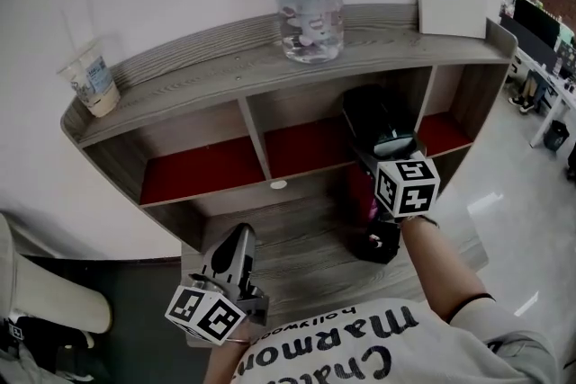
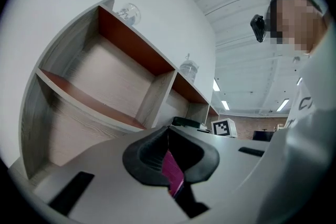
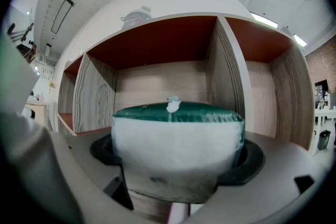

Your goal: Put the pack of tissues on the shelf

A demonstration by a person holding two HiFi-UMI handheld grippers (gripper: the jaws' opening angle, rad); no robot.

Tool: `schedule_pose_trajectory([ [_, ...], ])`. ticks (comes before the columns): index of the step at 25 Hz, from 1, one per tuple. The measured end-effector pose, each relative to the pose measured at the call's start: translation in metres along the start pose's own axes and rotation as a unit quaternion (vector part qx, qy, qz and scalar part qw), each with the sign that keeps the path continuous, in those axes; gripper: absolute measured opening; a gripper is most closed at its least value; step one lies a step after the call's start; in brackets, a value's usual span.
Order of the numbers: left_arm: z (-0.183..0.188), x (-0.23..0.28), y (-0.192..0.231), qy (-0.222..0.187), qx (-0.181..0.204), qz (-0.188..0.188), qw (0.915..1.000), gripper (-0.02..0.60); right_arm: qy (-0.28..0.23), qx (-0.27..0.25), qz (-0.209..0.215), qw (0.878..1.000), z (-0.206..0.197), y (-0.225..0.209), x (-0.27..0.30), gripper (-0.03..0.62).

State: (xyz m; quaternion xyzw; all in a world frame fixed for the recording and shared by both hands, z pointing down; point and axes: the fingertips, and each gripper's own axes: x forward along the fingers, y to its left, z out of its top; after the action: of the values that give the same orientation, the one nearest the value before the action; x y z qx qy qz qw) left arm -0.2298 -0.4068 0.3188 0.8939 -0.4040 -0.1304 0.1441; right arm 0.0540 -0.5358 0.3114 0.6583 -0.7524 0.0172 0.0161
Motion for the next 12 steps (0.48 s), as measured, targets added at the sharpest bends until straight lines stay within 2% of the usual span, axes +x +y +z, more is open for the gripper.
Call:
schedule_pose_trajectory([
  [2, -0.001, -0.007, -0.007, 0.001, 0.002, 0.008, 1.0000, 0.018, -0.002, 0.012, 0.003, 1.000, 0.003, 0.002, -0.006, 0.519],
  [7, 0.001, -0.021, -0.022, -0.012, 0.009, 0.025, 0.9996, 0.018, -0.009, 0.030, 0.022, 0.999, 0.009, 0.001, -0.021, 0.522],
  [12, -0.005, -0.024, -0.048, -0.012, 0.013, 0.015, 0.9997, 0.018, 0.007, 0.055, 0.042, 0.998, -0.007, -0.001, -0.039, 0.522],
])
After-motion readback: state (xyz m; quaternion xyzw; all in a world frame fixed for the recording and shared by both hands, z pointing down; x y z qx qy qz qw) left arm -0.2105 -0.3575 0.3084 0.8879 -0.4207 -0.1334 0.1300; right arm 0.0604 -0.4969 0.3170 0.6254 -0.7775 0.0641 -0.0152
